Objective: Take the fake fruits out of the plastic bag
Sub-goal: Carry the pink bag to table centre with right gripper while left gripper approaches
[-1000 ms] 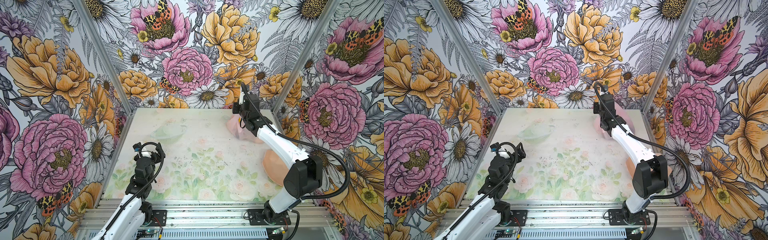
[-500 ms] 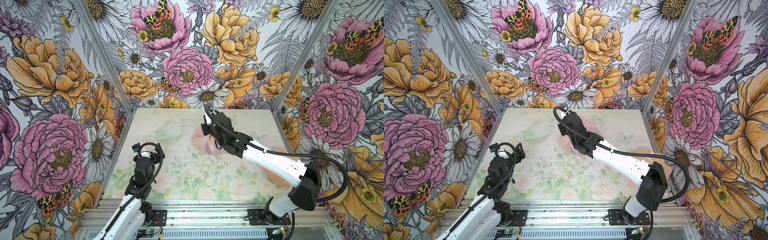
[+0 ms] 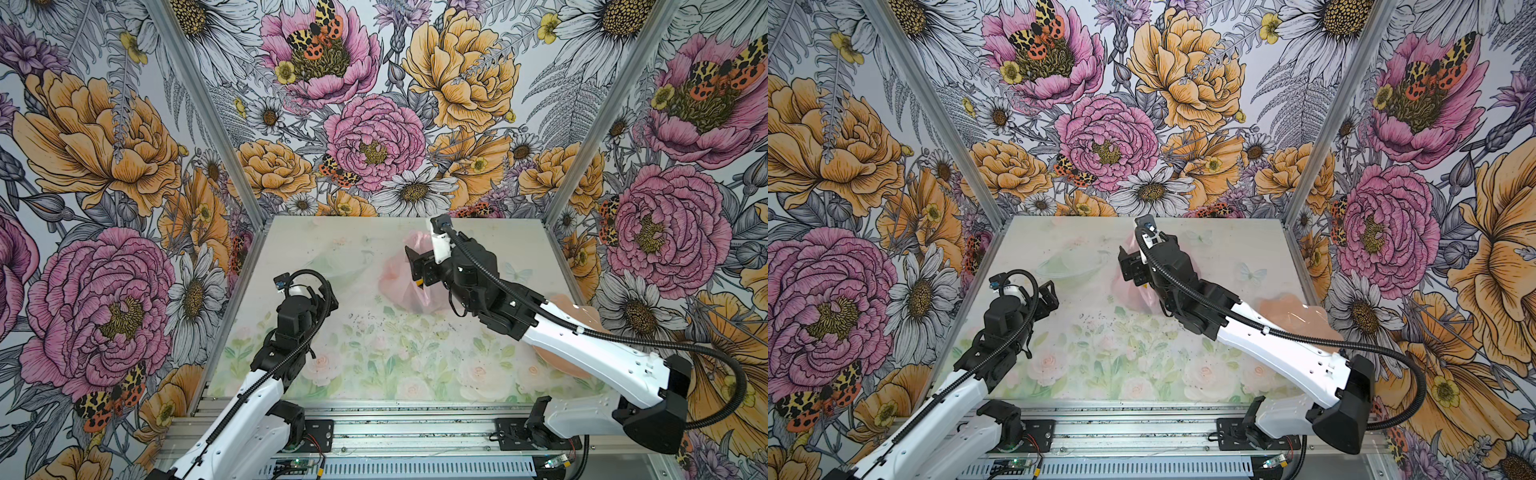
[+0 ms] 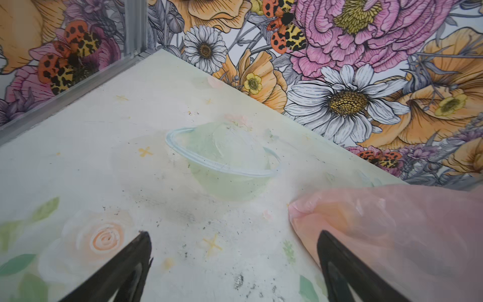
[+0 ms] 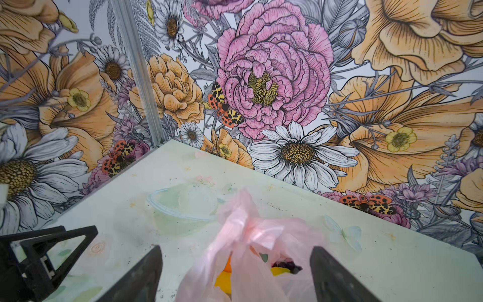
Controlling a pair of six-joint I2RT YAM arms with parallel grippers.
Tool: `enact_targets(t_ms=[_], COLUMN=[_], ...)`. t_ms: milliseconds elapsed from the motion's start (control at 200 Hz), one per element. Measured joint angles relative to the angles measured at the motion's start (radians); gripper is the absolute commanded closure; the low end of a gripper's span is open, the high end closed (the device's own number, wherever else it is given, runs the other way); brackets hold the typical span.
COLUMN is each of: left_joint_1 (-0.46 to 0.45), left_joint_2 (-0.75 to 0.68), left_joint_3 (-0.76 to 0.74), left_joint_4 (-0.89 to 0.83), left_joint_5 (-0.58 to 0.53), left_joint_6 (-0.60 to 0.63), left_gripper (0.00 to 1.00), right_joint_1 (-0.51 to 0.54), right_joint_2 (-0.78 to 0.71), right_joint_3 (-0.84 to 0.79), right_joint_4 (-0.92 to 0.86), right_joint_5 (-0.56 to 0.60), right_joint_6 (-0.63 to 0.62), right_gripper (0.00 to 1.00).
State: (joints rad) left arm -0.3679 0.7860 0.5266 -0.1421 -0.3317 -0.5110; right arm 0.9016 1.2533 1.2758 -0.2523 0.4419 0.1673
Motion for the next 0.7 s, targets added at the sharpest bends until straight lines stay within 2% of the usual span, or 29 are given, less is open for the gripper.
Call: enact_targets(t_ms=[110, 170, 300, 405, 520, 696], left_joint_1=[-0.139, -0.243, -0.481, -0.603, -0.656, -0.640], left_joint_2=[0.043, 0.063, 0.106, 0.169, 0.262, 0.413], left_joint_3=[0.154, 0.245, 0.409, 0.524, 0.613, 0.690], left_joint_4=[-0.080, -0.110, -0.138, -0.159, -0.181, -0.238], left_joint_5=[0.013, 0.013, 0.015, 0.014, -0.008, -0.056], left_joint_6=[-0.010, 0.011, 0.120, 0.215, 0.286, 0.314], left_gripper=[0.02, 0.02, 0.03, 0.05, 0.05, 0.17], right_joint_1=[-0.011, -0.019, -0.033, -0.040, -0.046, -0.046], right_joint_2=[-0.111, -0.163, -0.263, -0.338, -0.396, -0.429], right_joint_3=[-0.076, -0.120, -0.227, -0.309, -0.368, -0.406], right_joint_4=[-0.001, 0.000, -0.002, -0.010, -0.021, -0.027], right_joint_5=[-0.039, -0.056, -0.053, -0.032, -0.004, 0.022], right_joint_6=[0.044, 0.066, 0.112, 0.148, 0.182, 0.219], right_gripper=[0.08, 0.08, 0.08, 0.08, 0.09, 0.10])
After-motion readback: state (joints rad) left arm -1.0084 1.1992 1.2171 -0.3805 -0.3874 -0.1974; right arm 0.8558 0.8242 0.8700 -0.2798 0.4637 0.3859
